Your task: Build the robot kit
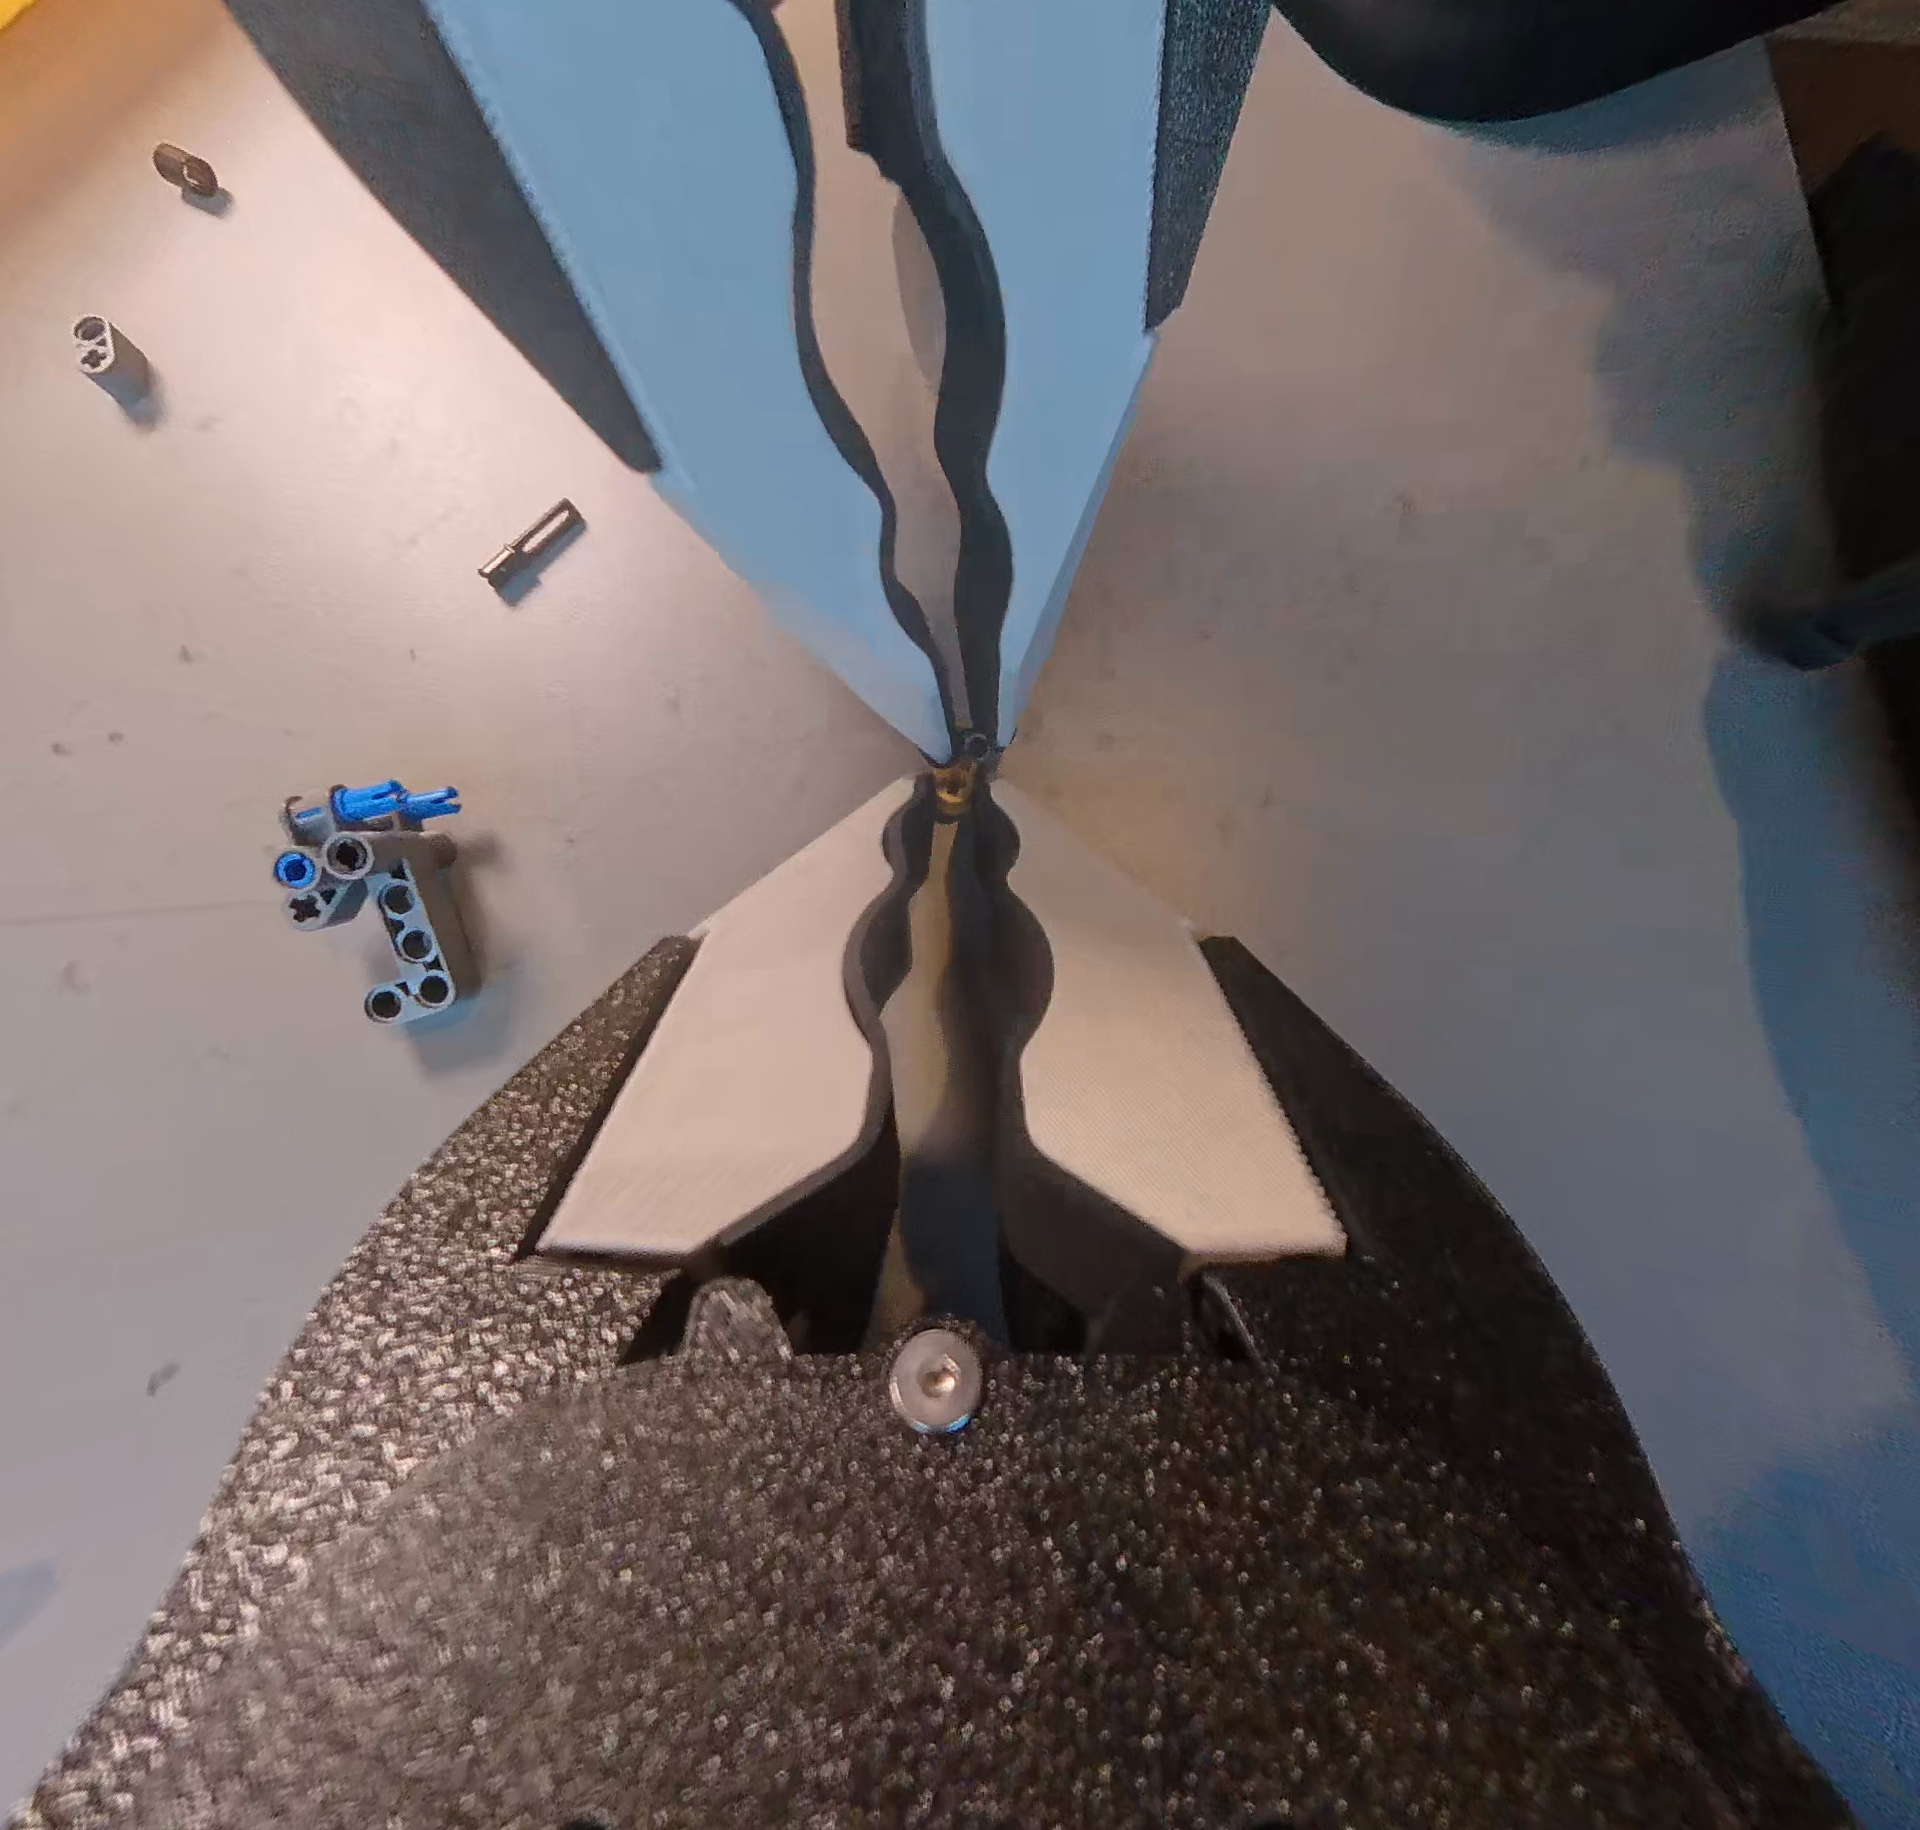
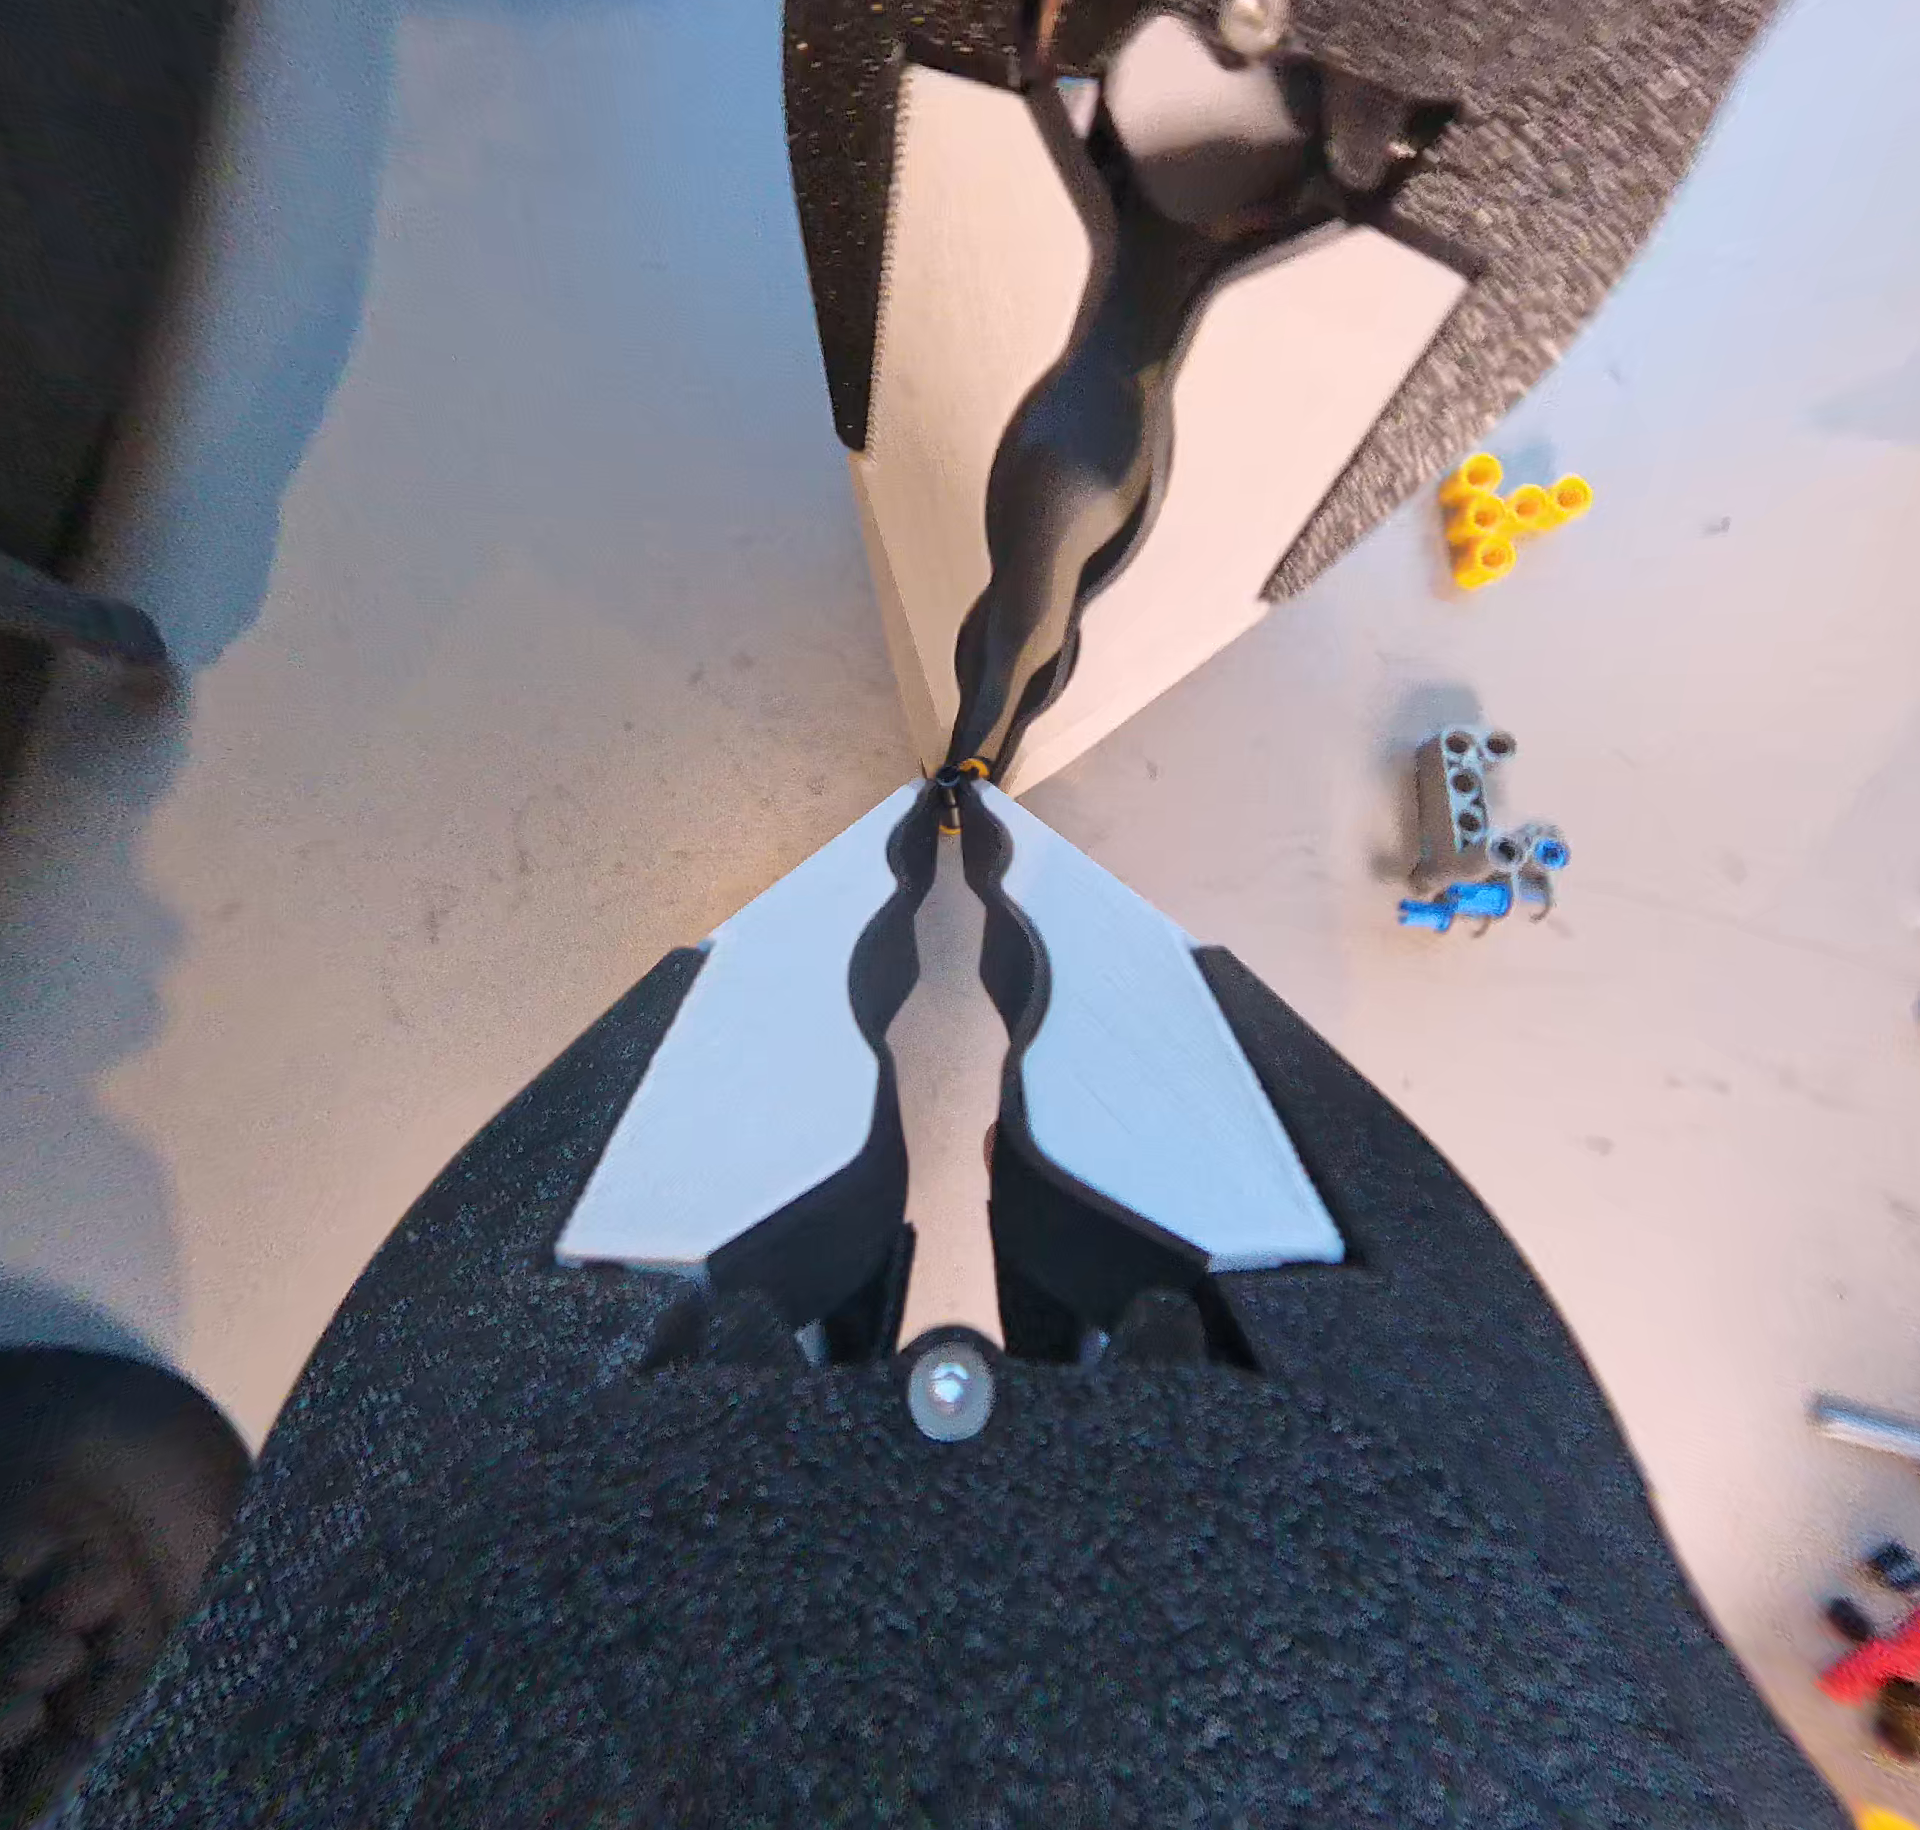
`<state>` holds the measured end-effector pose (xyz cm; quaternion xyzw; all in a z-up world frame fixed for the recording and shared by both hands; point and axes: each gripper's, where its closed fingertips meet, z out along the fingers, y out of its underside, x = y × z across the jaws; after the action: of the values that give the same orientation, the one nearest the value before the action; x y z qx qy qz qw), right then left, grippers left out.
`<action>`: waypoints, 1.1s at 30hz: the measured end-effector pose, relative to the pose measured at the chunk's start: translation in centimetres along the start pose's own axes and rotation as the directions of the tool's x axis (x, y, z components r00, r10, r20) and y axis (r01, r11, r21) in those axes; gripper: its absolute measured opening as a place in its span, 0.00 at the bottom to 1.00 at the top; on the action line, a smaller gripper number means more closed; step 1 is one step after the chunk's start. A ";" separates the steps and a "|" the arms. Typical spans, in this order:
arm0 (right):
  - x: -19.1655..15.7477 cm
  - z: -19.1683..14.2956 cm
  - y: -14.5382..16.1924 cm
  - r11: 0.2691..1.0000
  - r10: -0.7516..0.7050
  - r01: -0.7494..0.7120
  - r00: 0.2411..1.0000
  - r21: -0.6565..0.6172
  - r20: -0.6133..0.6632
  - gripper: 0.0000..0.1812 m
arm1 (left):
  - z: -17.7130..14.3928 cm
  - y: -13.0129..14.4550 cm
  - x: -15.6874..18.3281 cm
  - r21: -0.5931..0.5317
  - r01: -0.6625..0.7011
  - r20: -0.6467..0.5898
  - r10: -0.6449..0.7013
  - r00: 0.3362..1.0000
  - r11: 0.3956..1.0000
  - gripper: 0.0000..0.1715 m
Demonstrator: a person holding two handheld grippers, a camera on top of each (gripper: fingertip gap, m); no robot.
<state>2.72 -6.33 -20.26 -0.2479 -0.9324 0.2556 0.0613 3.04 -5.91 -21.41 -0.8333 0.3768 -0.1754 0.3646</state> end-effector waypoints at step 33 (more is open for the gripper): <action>0.5 -0.2 0.3 0.891 0.376 -0.290 0.903 0.349 -0.208 0.02 | 0.1 -0.1 0.0 -0.002 0.143 0.059 -0.143 0.988 0.990 0.03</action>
<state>2.41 -5.77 -20.20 -0.4252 -0.8063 0.3693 0.1807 3.11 -5.81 -21.39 -0.8640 0.3058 -0.1753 0.3594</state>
